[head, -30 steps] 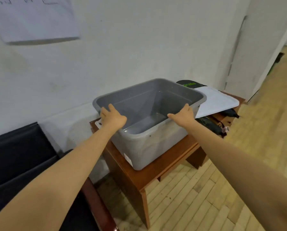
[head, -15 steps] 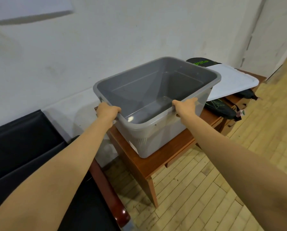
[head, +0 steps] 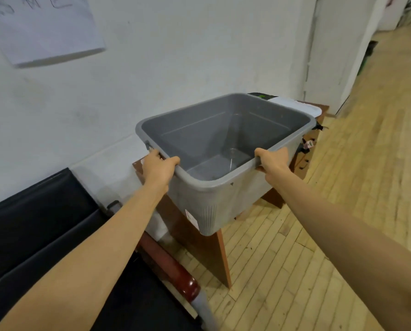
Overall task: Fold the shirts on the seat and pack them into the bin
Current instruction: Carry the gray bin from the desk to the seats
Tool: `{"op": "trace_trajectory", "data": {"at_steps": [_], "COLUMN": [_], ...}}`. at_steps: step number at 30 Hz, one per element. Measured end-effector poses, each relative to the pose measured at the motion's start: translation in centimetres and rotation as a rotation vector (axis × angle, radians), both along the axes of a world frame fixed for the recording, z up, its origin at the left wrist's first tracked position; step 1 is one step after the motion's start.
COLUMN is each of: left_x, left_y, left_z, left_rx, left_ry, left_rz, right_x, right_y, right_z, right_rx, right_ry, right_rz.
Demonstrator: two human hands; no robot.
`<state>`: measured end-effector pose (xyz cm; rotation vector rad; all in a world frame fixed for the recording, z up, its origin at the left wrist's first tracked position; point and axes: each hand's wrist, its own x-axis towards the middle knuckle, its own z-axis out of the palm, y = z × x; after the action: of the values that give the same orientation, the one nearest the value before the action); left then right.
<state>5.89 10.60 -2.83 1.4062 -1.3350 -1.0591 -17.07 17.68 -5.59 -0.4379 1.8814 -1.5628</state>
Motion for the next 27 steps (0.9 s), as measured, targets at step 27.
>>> {"op": "trace_trajectory", "data": {"at_steps": [27], "left_x": [-11.1], "left_y": [30.1], "left_z": [-11.6], "left_rx": [-0.03], "left_ry": [0.118], "left_rz": [-0.123], "right_x": [-10.2], "right_y": [30.3], "right_z": [-10.3], "right_rx": [-0.115], "right_ry": [-0.088], "right_rz": [-0.117]}}
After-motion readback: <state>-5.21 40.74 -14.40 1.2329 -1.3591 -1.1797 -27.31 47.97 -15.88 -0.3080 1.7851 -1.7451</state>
